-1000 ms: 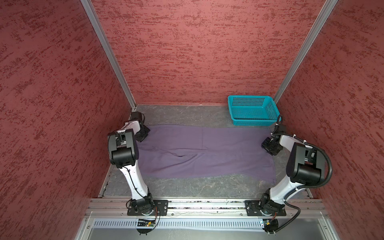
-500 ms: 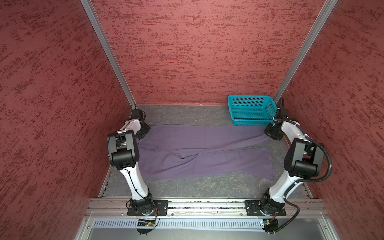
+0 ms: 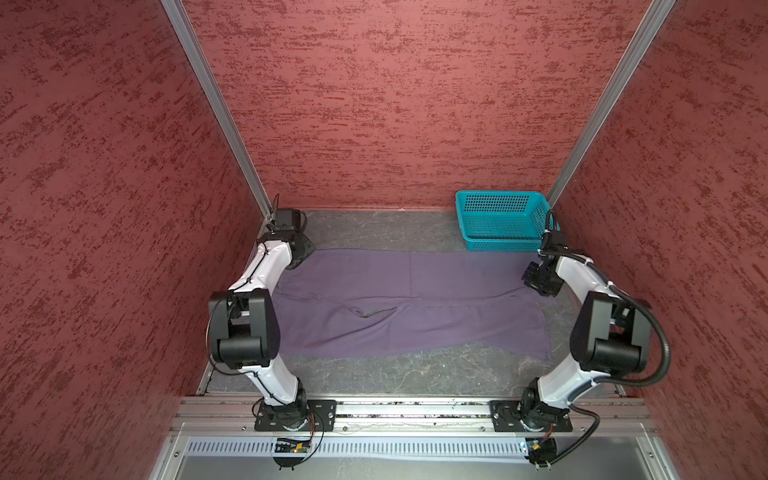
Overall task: Fold and stack the trousers
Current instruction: Smooth out the trousers at the center of the table.
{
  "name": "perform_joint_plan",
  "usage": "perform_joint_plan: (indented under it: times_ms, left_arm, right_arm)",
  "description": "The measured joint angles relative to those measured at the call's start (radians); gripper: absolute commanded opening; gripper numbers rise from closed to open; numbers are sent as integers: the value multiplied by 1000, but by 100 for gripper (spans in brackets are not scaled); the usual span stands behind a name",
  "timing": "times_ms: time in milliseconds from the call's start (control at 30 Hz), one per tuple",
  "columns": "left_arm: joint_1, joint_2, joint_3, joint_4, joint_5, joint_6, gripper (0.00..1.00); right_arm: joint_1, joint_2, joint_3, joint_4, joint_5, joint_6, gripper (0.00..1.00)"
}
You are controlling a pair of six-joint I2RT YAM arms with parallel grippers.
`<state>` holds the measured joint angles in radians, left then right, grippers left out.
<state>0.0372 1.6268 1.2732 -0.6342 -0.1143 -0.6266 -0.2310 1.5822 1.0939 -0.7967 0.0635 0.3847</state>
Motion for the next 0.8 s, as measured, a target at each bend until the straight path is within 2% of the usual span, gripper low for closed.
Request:
perform_joint_plan:
  times_ms: [33,100,167,233,333,400,433,467,600,800]
  left_arm:
    - [-16,-33,-33,4,1,-5,47]
    - [-38,-101,-111,8,4,-11,48]
    - [-42,-166,-192,5,5,-16,51]
    - [-42,-223,-257,-1,7,-21,54]
    - [-43,-320,-350,-16,8,-23,52]
    - [-46,-384,-403,-30,11,-23,50]
    - [-48,-416,-428,-38,12,-24,49]
    - [-50,-446,-452,-45,15,-25,49]
    - [-57,-523,-526,-61,31,-30,49]
    - [-58,-542,-591,-63,60,-37,50]
  right_arm:
    - [0,-34,-45,0,-5,2,36]
    - [0,-78,-133,-2,-14,8,49]
    - [0,-82,-199,-1,-23,12,55]
    - [0,-72,-243,1,-34,17,56]
    - [0,-56,-259,5,-54,23,54]
    - [0,-61,-259,17,-63,26,45]
    - [0,-66,-259,21,-66,29,37]
    - [0,-74,-259,22,-68,31,35]
    - [0,-95,-254,19,-68,26,38]
    - [56,-181,-248,-42,-35,50,52]
